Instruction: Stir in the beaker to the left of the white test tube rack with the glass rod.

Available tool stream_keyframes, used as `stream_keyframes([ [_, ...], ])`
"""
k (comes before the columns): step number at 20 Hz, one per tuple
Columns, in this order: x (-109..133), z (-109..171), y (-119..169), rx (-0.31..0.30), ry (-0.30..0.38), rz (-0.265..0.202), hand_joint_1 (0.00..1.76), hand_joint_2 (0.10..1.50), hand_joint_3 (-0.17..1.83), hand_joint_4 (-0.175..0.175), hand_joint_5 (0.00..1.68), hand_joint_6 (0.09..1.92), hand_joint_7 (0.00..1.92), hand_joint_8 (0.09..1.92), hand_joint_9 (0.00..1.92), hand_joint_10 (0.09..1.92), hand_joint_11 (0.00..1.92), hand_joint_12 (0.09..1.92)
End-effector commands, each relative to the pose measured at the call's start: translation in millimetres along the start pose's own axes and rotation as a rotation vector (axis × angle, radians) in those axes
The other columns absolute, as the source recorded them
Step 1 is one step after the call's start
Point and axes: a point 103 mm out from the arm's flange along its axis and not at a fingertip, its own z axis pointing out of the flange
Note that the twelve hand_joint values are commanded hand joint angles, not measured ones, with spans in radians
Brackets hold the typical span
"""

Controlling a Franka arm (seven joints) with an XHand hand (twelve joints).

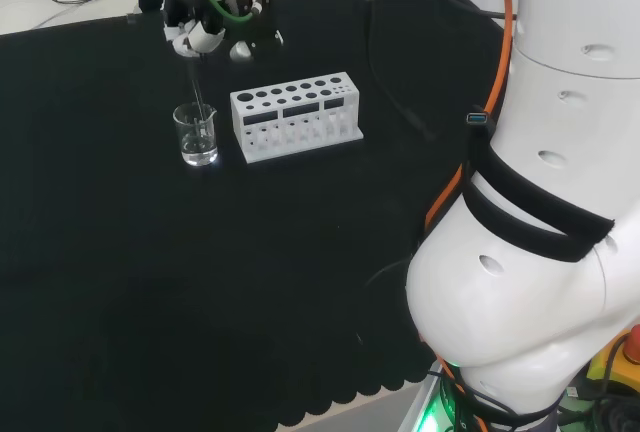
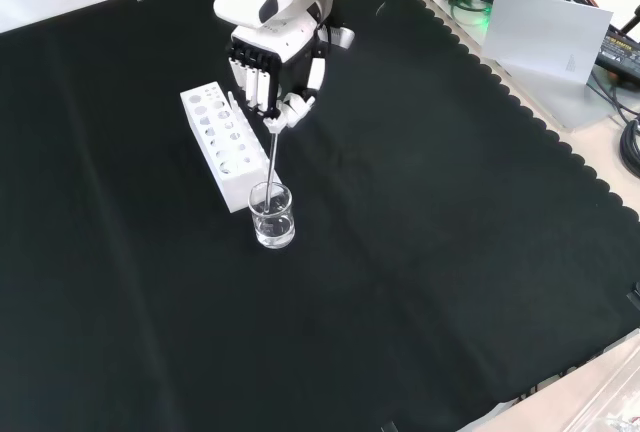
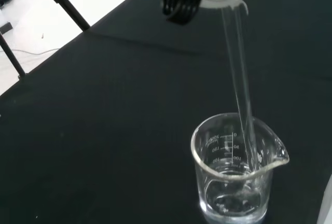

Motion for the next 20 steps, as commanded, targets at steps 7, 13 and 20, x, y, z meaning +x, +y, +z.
stream_keyframes([
  [7,35.7,8.4,-4.0,0.035,-0.003,-0.02,1.31,0.78,0.54,-0.175,1.18,0.5,1.16,1.11,1.59,0.87,1.59,0.79],
  [13,40.8,12.8,16.7,0.045,0.005,-0.049,1.31,0.78,0.54,-0.175,1.18,0.5,1.16,1.11,1.59,0.87,1.59,0.79],
  [20,12.2,6.4,33.2,0.045,0.019,-0.044,1.31,0.78,0.54,-0.175,1.18,0.5,1.16,1.11,1.59,0.87,1.59,0.8],
])
